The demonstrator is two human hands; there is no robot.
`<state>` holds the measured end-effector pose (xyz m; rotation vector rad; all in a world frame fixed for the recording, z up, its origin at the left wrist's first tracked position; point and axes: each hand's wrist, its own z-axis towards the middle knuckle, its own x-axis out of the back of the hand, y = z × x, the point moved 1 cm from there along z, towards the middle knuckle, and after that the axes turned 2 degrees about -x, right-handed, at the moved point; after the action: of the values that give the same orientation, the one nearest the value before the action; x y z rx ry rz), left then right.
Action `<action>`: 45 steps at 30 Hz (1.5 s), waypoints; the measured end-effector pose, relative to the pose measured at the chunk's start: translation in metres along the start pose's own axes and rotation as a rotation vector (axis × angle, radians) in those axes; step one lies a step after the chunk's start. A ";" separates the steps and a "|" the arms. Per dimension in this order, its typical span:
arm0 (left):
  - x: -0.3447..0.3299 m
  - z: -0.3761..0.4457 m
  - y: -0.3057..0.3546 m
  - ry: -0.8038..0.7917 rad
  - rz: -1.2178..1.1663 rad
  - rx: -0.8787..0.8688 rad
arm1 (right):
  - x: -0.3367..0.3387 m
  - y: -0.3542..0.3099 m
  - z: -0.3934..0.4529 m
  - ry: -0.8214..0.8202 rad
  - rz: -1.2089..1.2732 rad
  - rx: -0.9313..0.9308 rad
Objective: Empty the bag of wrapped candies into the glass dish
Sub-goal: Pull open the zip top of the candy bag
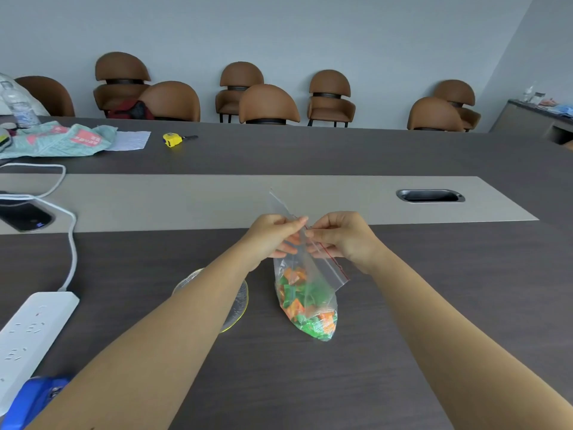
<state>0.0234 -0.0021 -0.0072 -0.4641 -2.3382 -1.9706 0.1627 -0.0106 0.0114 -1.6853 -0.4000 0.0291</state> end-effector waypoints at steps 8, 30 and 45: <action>0.005 0.002 -0.005 -0.088 -0.167 0.006 | -0.002 0.000 -0.005 -0.008 0.072 0.043; 0.007 0.012 -0.006 -0.099 -0.128 -0.017 | -0.001 -0.003 0.008 0.080 -0.137 0.035; 0.032 0.013 -0.008 0.017 -0.235 0.019 | 0.012 0.003 0.019 0.332 0.001 -0.036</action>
<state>-0.0077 0.0152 -0.0100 -0.1768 -2.4990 -2.0332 0.1697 0.0105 0.0077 -1.6883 -0.1511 -0.2553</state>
